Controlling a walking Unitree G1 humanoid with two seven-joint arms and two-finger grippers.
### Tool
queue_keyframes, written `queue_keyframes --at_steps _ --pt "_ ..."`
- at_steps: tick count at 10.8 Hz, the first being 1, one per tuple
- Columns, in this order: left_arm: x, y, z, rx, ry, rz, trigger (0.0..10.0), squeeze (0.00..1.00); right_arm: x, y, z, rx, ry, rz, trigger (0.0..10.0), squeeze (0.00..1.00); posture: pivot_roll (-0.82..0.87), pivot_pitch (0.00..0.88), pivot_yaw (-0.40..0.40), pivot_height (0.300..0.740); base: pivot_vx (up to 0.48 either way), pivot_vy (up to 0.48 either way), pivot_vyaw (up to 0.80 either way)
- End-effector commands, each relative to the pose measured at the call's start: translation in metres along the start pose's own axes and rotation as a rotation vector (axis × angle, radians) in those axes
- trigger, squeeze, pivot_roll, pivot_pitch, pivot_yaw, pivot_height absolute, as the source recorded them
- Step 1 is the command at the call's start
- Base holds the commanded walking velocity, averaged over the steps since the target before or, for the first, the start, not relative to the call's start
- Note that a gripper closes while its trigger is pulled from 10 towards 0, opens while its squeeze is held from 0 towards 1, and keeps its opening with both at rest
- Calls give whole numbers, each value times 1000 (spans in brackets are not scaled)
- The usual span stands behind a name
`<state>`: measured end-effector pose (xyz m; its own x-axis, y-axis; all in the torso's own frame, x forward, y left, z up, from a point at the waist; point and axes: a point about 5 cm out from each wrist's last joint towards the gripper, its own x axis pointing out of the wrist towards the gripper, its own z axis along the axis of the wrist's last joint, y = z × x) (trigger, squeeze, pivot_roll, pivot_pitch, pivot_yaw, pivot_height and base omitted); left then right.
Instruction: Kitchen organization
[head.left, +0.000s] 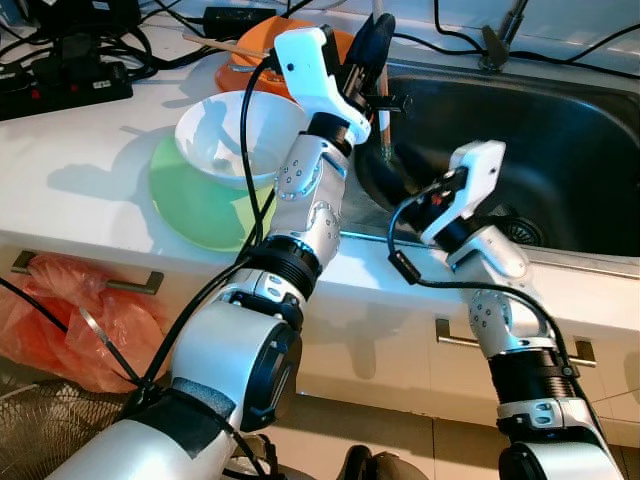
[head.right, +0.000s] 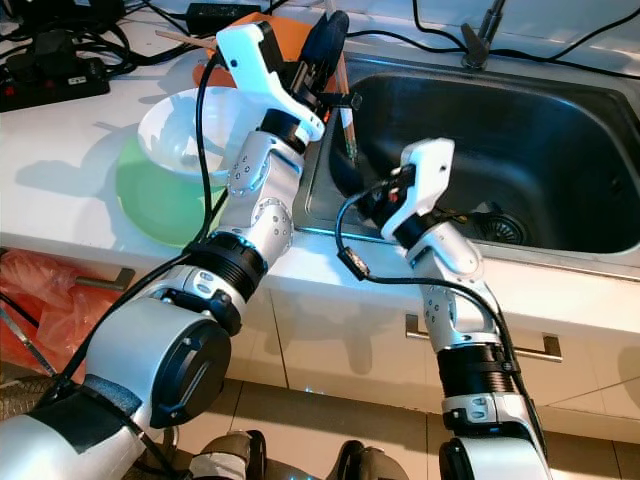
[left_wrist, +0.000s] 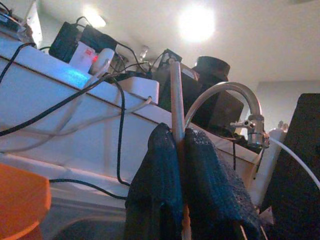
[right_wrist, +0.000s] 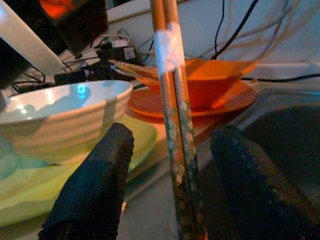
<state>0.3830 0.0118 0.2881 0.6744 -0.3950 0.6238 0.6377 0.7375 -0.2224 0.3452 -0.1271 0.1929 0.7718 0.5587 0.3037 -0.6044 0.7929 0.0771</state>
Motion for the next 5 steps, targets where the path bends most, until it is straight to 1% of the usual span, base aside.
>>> queue_keyframes --at_steps 1,5 --pt "16 -85 -15 -166 -11 -174 10000 0 4 -2 3 -18 -10 -12 10000 0 105 151 -21 740 0 0 0" --pt "16 -87 -15 -184 -15 -180 10000 0 7 -9 1 -38 -1 -81 10000 0 111 152 -23 740 0 0 0"
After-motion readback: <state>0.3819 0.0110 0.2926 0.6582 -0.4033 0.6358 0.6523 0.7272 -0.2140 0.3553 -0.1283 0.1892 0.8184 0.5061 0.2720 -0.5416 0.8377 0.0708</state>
